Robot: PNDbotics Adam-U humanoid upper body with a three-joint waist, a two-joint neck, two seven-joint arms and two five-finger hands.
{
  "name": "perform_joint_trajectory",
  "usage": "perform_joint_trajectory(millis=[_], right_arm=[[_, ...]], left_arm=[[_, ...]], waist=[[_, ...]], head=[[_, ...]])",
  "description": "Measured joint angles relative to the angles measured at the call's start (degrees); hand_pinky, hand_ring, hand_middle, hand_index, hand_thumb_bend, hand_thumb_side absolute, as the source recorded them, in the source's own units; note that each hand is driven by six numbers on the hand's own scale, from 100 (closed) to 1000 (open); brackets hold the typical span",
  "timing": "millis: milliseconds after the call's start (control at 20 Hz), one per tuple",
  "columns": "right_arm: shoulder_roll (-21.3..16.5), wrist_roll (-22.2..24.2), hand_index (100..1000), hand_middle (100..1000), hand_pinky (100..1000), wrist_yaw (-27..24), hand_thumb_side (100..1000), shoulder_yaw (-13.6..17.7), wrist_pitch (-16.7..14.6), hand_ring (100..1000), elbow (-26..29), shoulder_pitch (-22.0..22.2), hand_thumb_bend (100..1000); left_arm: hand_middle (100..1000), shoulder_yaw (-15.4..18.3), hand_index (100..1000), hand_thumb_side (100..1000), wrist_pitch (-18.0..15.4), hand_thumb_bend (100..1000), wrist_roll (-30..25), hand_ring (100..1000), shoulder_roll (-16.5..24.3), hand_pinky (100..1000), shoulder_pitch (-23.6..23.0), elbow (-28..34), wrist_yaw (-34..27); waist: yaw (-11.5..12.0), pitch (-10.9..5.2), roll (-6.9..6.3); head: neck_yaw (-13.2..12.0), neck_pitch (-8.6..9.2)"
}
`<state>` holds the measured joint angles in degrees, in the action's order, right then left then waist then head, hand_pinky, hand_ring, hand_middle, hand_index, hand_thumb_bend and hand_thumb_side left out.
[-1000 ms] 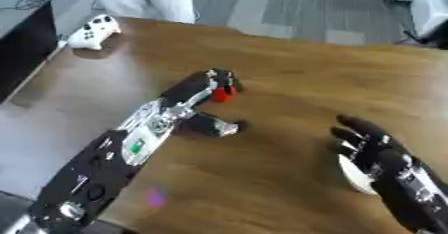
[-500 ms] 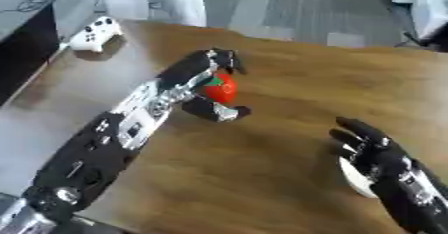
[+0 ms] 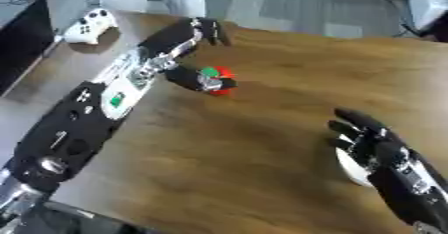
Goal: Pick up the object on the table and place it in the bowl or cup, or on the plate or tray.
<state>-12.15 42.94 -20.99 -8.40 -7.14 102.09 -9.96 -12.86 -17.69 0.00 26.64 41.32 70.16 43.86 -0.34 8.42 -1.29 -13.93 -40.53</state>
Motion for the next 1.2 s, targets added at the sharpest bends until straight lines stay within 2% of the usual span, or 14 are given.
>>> perform_joint_trajectory(millis=[500,1200], right_arm=[[0.02,0.42,1000,1000,940,0.0,802,-0.32,0.03,989,0.02,-0.46,100],[0.6,0.9,1000,1000,941,0.01,804,-0.49,0.06,990,0.35,-0.96,100]], left_arm=[[653,1.78,729,729,-0.57,563,1.41,629,0.11,730,1.23,-6.84,0.04],[640,2.67,723,736,-1.12,564,3.6,622,-1.3,742,2.52,-13.25,0.06]], waist=[[-0.59,0.8,0.09],[-1.52,1.9,1.36]], head=[[0.32,-0.21],[-0.53,0.24]])
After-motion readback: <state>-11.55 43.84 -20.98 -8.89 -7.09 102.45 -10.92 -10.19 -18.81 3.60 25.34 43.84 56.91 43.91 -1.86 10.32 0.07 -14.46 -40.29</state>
